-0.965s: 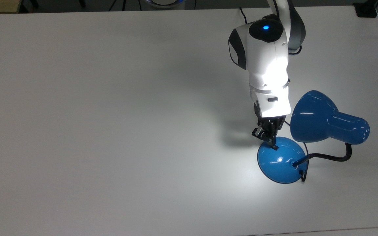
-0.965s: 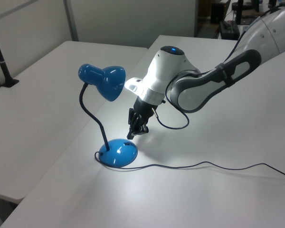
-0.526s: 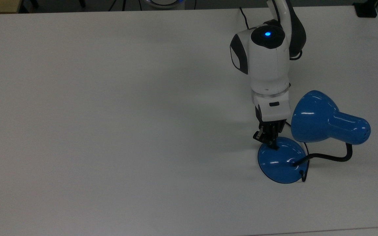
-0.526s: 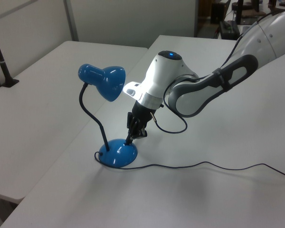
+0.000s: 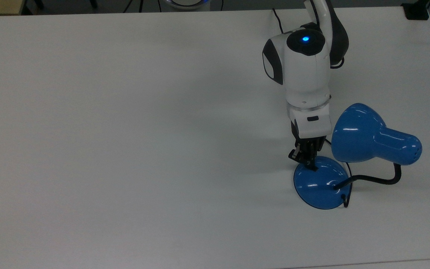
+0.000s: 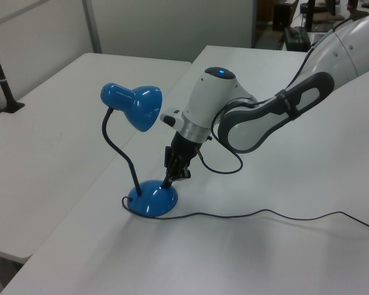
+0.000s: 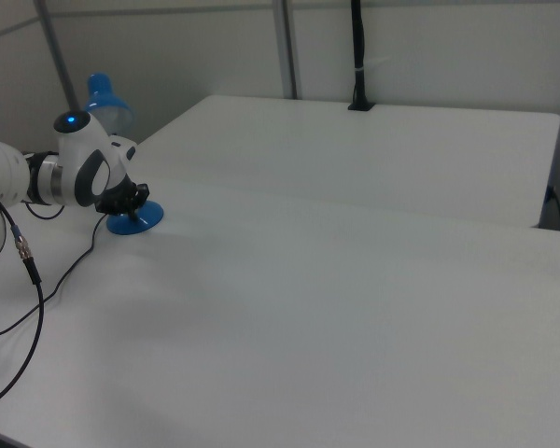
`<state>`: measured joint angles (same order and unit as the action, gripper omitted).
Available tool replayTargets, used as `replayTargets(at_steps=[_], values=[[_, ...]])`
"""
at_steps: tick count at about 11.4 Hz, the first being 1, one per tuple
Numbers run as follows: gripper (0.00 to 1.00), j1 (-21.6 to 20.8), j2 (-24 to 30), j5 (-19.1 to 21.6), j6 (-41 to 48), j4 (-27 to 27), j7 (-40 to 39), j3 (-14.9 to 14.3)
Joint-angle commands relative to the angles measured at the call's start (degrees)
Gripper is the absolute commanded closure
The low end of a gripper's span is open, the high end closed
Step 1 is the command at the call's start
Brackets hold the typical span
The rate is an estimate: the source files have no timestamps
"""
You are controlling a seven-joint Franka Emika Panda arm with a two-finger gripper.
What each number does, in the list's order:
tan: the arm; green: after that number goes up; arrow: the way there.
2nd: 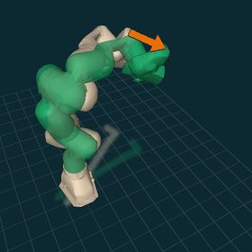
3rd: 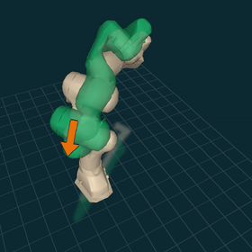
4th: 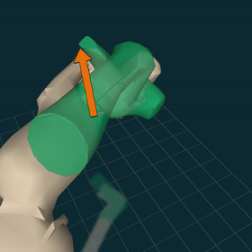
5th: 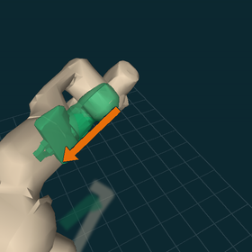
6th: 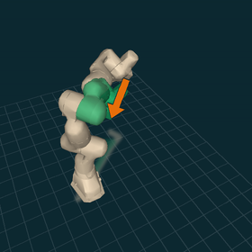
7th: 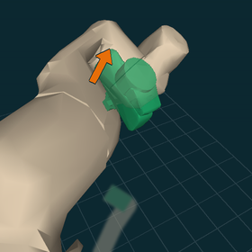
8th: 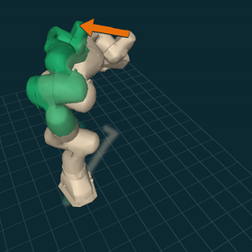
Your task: Turn off the lamp
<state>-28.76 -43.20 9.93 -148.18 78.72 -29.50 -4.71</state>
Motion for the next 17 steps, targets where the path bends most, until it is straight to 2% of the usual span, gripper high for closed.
replayTargets(at_steps=[1,4,6,7,8,9,10,11,12,13,14,16,17], values=[[1.00,-1.13,3.19,0.35,-0.45,4.15,1.11,-1.00],[1.00,1.94,10.83,0.35,-0.09,11.35,3.31,-0.91],[0.88,5.36,17.15,-0.08,2.95,16.71,8.74,-0.56],[0.84,6.68,19.19,-0.09,7.25,17.26,8.93,-0.56],[0.72,9.66,21.82,-0.17,15.56,16.74,9.11,-0.56],[0.01,12.04,24.46,-0.70,21.90,16.56,9.02,-0.56],[0.00,14.50,26.48,-1.92,26.84,16.04,9.98,-0.56],[0.00,16.96,28.24,-4.11,31.15,15.86,14.86,-0.47],[0.00,20.20,30.26,-8.48,34.76,15.86,20.83,0.40],[0.00,23.37,31.76,-12.35,39.59,15.94,23.15,2.67],[0.00,26.01,33.00,-14.48,44.51,15.94,23.61,3.47],[0.00,29.27,36.77,-13.98,46.40,15.94,26.15,3.48],[0.00,29.55,37.66,-14.06,49.27,15.94,29.12,3.39]])
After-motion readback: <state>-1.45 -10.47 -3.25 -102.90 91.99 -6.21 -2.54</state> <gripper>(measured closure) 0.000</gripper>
